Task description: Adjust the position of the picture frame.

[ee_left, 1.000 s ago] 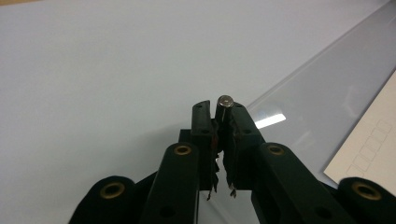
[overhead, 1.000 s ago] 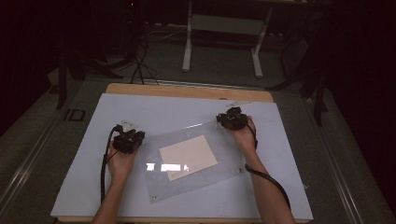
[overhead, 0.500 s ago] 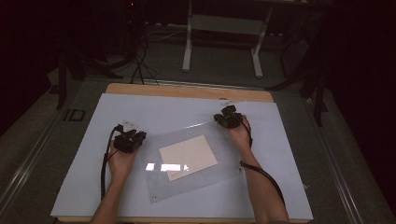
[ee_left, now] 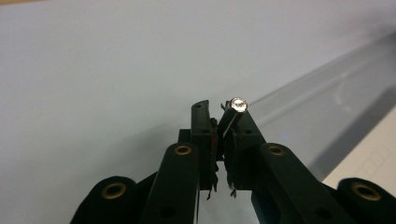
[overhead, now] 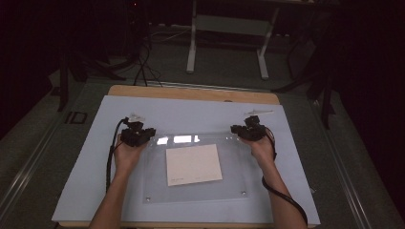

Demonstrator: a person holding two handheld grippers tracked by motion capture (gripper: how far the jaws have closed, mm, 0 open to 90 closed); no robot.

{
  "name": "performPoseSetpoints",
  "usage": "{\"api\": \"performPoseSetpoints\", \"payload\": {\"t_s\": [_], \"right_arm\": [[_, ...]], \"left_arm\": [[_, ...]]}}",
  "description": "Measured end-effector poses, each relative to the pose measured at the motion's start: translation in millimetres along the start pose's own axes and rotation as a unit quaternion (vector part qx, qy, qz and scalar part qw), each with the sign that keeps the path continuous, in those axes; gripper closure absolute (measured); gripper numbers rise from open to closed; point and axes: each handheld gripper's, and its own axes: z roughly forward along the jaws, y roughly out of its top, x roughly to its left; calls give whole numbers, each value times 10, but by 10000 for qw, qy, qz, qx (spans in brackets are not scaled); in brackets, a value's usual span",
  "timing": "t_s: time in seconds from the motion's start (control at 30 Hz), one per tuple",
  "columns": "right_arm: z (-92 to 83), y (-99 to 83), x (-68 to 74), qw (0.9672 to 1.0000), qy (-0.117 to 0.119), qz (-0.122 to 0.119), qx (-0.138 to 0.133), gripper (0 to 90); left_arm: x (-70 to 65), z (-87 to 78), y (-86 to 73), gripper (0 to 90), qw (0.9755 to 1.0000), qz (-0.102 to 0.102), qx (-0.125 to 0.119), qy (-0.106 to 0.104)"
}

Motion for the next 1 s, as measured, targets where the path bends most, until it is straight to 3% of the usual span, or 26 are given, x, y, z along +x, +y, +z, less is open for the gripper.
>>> {"api": "performPoseSetpoints", "payload": {"t_s": [0.17,0.3,0.33,0.4,0.5,0.57,0.67,0.77,0.8,1.0], "right_arm": [[-107,-107,-17,9999,-116,79,4,813],[37,-249,-110,9995,-122,226,179,820],[55,-289,-136,9995,-44,326,-12,815],[56,-294,-134,9994,-43,332,-26,816],[57,-293,-115,9998,-110,192,-19,818],[56,-297,-128,9997,-58,222,-31,810],[44,-312,-127,9995,-87,261,-132,732],[25,-320,-120,9996,-90,187,-183,698],[0,-322,-95,9997,-128,-11,-229,668],[-28,-324,-63,9991,-173,-245,-288,649]], "left_arm": [[-80,139,49,830,9998,-7,183,-36],[-101,243,0,831,9996,-11,262,46],[-96,241,-1,830,9997,-20,256,28],[-95,240,-4,830,9997,7,252,17],[-82,239,-8,823,9997,-19,244,-42],[-70,237,-11,816,9996,-71,246,-85],[-50,192,-20,759,9994,-205,98,-278],[-52,160,-21,705,9995,-151,54,-277],[-53,128,-26,674,9995,-85,-37,-308],[-32,63,-45,625,9986,-33,-307,-433]]}}
